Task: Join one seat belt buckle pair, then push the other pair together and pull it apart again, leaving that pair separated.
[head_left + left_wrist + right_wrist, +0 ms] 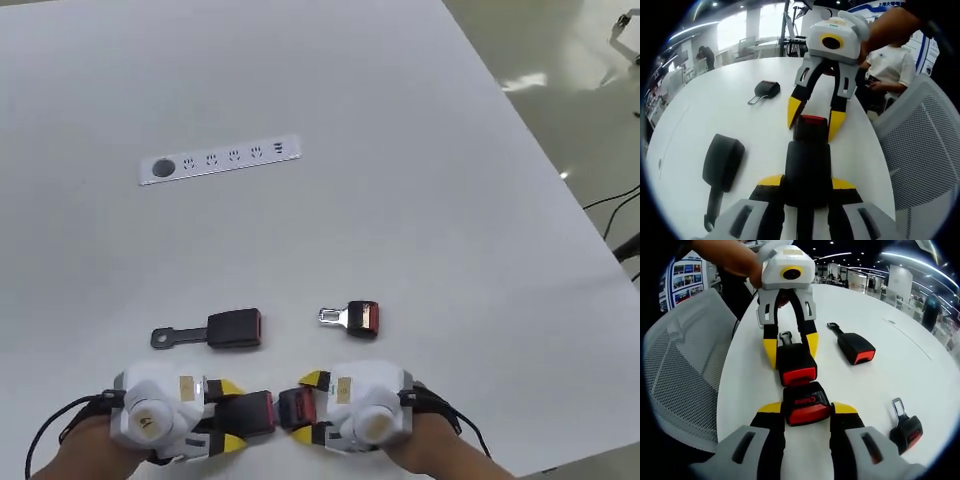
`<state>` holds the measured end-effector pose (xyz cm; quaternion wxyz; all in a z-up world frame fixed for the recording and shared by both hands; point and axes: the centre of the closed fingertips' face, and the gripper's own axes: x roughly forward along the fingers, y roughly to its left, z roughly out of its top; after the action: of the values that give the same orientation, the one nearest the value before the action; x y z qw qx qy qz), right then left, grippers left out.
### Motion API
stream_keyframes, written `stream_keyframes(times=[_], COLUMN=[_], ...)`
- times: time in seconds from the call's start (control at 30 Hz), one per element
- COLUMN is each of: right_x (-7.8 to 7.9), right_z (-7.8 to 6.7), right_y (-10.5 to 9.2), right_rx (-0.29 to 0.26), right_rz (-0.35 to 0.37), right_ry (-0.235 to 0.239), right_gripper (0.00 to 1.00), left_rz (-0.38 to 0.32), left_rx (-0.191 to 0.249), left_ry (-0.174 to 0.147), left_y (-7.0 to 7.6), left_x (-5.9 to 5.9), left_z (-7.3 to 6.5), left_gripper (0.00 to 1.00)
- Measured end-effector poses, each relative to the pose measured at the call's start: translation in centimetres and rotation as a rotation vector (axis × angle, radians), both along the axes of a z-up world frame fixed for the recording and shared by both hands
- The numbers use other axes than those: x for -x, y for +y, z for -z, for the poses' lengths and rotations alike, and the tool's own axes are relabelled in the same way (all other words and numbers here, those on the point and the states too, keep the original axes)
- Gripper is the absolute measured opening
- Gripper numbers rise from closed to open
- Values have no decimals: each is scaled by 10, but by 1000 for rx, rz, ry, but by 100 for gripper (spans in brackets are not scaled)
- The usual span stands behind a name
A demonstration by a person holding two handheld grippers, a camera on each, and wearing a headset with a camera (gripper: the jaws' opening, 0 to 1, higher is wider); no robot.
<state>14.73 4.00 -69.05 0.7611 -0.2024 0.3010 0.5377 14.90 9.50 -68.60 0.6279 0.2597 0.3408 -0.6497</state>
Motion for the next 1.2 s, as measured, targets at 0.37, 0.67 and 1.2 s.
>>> stream_keyframes(times=[0.37,0.67,1.2], right_x=[0,0,1], right_z=[-4,-3,-2], right_y=[-1,-2,-1], right_rx=[-19,-34,-4], right_rz=[3,3,-10], right_ry=[-3,-4,-19], right_gripper=[32,32,35], left_rz=[0,-1,6], left_rx=[17,23,8], left_ry=[9,13,8], left_y=[-1,-1,-3], left_x=[0,-1,1], left_z=[-1,0,0], left_gripper=[33,33,35])
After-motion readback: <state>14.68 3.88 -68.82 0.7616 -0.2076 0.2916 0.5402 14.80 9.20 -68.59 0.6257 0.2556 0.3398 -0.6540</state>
